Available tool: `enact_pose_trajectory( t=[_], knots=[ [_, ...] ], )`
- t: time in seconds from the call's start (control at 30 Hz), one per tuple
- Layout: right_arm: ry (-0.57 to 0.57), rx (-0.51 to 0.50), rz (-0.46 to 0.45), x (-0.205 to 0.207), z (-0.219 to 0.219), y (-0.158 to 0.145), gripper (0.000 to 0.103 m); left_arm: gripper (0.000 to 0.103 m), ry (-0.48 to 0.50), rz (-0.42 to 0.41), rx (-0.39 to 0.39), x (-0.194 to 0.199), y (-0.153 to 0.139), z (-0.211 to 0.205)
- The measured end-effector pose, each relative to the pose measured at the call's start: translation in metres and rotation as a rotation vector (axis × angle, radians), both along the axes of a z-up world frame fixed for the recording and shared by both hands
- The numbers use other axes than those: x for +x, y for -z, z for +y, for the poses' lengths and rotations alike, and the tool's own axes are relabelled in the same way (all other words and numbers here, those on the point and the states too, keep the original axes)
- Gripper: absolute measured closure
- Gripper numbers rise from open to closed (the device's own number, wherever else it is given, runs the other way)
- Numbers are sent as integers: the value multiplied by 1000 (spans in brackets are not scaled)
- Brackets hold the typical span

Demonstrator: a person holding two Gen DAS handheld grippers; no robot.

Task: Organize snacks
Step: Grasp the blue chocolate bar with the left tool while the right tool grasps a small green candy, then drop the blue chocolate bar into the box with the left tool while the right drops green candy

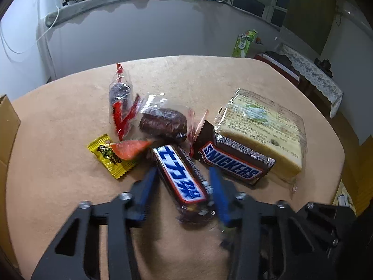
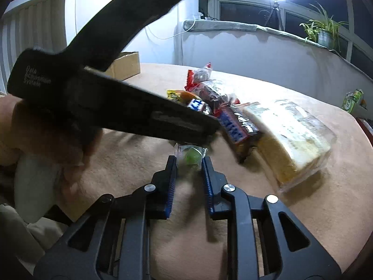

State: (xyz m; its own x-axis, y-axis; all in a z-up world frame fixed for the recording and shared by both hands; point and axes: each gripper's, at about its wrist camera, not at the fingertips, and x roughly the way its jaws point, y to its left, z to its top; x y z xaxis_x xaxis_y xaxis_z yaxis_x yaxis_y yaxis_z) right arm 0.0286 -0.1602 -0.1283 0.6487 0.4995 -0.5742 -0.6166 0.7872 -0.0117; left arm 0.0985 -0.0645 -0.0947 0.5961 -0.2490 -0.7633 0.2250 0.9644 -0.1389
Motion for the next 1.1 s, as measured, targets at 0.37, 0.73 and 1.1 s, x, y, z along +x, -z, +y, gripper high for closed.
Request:
enact_pose_trajectory(
  t=[0.37,0.73,1.1],
  knots=[
    [40,42,2,-5,-18,-4,82,63,-19,-42,-28,-30,0,21],
    [59,50,-34,-9,-20,-21,82,63,-33,-89,-50,-49,-14,32],
    [34,49,-128,-5,-2,-70,82,63,-76,-221,-59,-68,-65,63]
  ],
)
